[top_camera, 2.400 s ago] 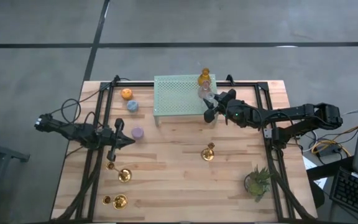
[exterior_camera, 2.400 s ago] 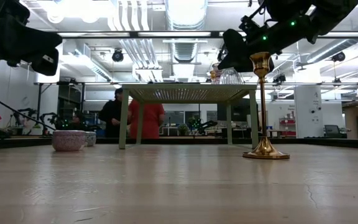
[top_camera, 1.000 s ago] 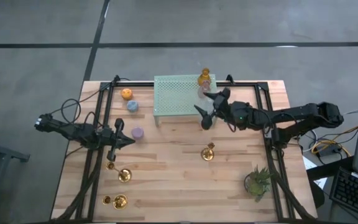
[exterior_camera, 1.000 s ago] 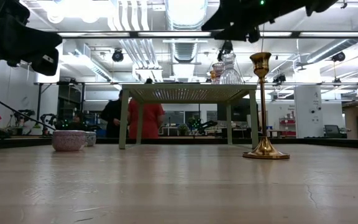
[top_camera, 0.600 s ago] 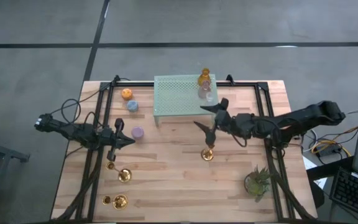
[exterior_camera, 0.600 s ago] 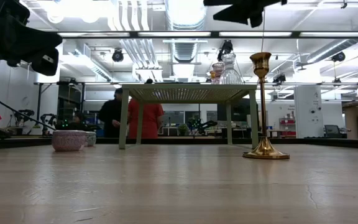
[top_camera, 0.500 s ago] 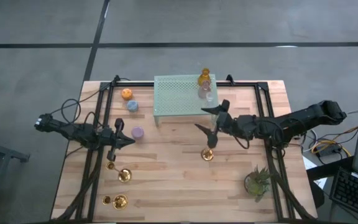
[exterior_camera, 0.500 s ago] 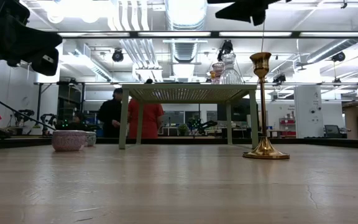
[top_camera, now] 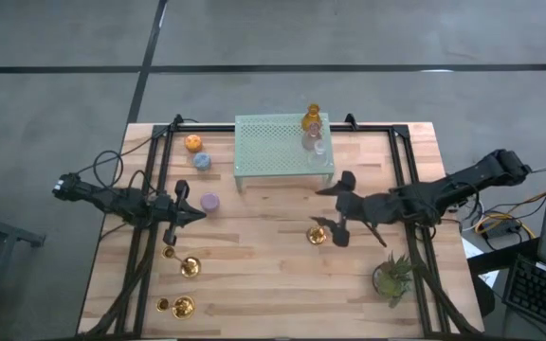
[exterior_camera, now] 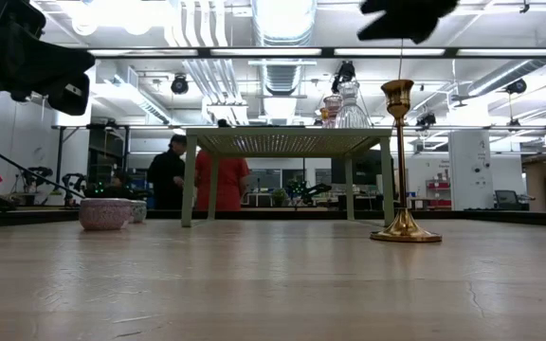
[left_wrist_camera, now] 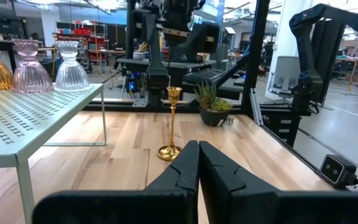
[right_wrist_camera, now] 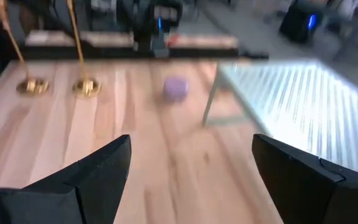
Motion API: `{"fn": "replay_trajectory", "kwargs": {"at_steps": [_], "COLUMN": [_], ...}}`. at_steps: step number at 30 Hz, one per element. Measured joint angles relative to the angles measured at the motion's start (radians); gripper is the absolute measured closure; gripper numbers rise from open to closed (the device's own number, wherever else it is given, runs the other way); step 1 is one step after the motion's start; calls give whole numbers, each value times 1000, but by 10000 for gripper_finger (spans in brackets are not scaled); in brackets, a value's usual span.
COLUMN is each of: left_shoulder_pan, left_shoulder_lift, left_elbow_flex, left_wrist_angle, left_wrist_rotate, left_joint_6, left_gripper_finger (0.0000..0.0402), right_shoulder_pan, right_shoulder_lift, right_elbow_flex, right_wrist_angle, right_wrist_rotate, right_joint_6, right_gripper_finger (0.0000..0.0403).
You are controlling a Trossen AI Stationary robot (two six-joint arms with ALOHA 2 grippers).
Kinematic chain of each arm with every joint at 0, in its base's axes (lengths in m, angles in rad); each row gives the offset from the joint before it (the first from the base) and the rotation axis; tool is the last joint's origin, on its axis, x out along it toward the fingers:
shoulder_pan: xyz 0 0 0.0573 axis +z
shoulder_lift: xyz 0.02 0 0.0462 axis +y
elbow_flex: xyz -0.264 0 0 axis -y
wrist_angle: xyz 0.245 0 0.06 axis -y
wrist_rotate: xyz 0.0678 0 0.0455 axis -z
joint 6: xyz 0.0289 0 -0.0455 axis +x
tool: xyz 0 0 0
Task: Pick & Place candle stick holders
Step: Put the top gold candle holder on the shelf
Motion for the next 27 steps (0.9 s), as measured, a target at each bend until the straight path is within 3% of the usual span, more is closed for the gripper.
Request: {"fn": "replay_trajectory", "kwargs": {"at_steps": [3,11,27], "left_shoulder_pan": [0,0,0], "left_shoulder_lift": [0,0,0], "left_elbow_flex": [0,0,0], "left_wrist_angle": [0,0,0], "left_wrist_rotate": [0,0,0], "left_joint_6": [0,0,0], "left_gripper_finger": [388,388,388], "right_shoulder_pan": [38,171,196], "right_shoulder_lift": [1,32,170], "right_elbow_flex": [24,22,18], "right_wrist_angle": [-145,-272,-330], "right_wrist_rotate": [1,1,128], "right_joint_6": [109,300,400], "right_gripper_finger": [76,78,78]}}
